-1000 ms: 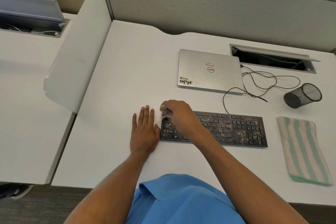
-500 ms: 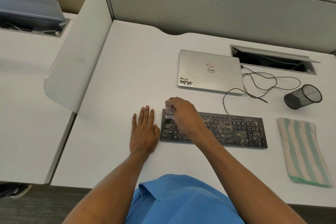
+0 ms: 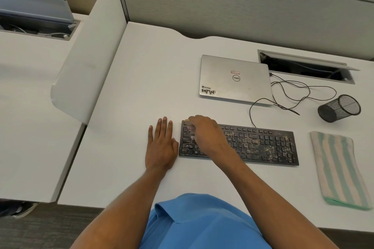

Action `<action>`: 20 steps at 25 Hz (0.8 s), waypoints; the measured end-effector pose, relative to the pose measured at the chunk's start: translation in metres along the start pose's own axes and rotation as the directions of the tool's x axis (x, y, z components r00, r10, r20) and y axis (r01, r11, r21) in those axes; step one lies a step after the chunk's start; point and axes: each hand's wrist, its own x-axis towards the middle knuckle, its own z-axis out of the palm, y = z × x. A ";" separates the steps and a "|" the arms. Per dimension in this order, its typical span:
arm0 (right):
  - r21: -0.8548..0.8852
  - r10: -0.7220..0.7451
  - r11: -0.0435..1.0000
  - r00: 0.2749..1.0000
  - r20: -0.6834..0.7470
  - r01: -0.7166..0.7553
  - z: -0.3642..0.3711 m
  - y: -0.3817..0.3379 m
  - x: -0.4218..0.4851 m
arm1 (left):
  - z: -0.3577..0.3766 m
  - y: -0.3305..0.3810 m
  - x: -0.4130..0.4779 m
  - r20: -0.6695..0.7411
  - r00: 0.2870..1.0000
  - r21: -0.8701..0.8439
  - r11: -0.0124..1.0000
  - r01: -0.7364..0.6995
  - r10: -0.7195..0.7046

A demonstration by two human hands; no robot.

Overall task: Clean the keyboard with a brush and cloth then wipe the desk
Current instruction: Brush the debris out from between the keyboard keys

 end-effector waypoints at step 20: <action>0.267 0.196 0.957 0.937 -0.289 -0.118 -0.008 -0.004 -0.002 | -0.002 0.001 -0.001 0.001 1.000 -0.009 1.000 -0.001 0.001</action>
